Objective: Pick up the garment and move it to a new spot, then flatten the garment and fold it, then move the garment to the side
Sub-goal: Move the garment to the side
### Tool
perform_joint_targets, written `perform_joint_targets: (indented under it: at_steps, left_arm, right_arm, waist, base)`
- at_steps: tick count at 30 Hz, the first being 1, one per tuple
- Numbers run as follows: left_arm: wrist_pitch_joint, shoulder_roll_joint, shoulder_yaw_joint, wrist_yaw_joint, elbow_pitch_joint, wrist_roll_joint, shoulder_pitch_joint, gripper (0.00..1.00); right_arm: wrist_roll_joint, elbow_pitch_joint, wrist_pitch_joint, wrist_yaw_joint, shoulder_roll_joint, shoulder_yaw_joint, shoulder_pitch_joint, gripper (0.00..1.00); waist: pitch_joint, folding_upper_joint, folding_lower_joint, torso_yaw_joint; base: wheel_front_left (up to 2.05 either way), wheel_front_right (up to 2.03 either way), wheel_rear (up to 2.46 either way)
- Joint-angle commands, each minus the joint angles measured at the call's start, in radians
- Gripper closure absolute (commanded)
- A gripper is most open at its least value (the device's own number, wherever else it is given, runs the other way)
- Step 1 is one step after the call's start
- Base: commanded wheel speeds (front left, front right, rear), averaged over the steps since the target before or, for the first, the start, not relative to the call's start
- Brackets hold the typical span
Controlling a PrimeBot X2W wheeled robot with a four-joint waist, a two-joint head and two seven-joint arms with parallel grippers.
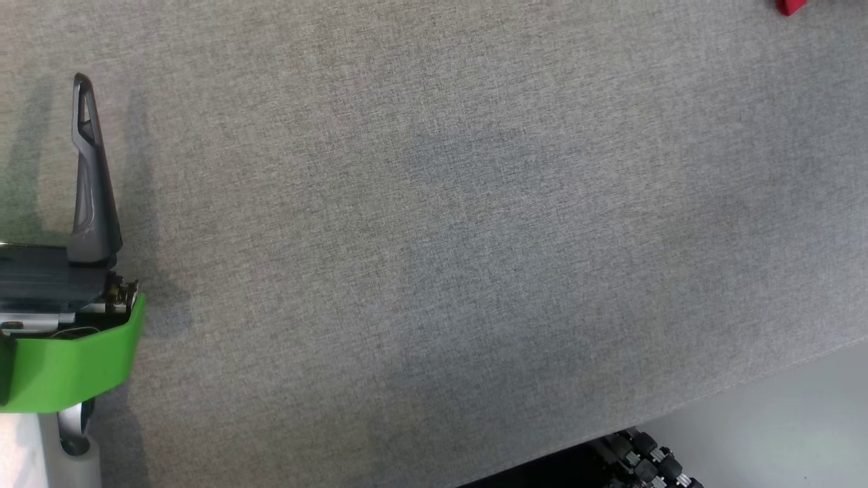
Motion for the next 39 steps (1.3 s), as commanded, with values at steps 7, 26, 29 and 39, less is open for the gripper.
perform_joint_targets:
  at_steps: [7,26,29,39]
  left_arm:
    - [0.0,-0.023,0.018,0.025,0.049,-0.028,0.038,0.0]
    - [0.0,-0.144,0.102,0.034,0.207,-0.071,0.269,0.0]
    - [0.0,-0.162,0.119,0.031,0.239,-0.075,0.302,0.0]
    - [0.0,-0.188,0.115,0.016,0.328,-0.069,0.354,0.0]
  right_arm:
    - [-0.067,-0.138,-0.006,-0.002,0.012,-0.13,0.095,0.0]
    - [-0.08,-0.743,-0.006,-0.002,0.32,-0.243,0.732,0.0]
    - [-0.067,-0.778,-0.006,-0.002,0.348,-0.207,0.824,0.0]
    - [-0.084,-0.87,-0.006,-0.002,0.402,-0.226,1.063,0.0]
  waist:
    - [-0.108,0.0,-0.0001,0.019]
    - [-0.494,0.0,-0.0001,0.112]
    - [-0.546,0.0,-0.0001,0.122]
    - [-0.639,0.0,-0.0001,0.169]
  base:
    - [0.0,0.0,0.0]
    - [0.0,0.0,0.0]
    - [0.0,0.0,0.0]
    - [0.0,0.0,0.0]
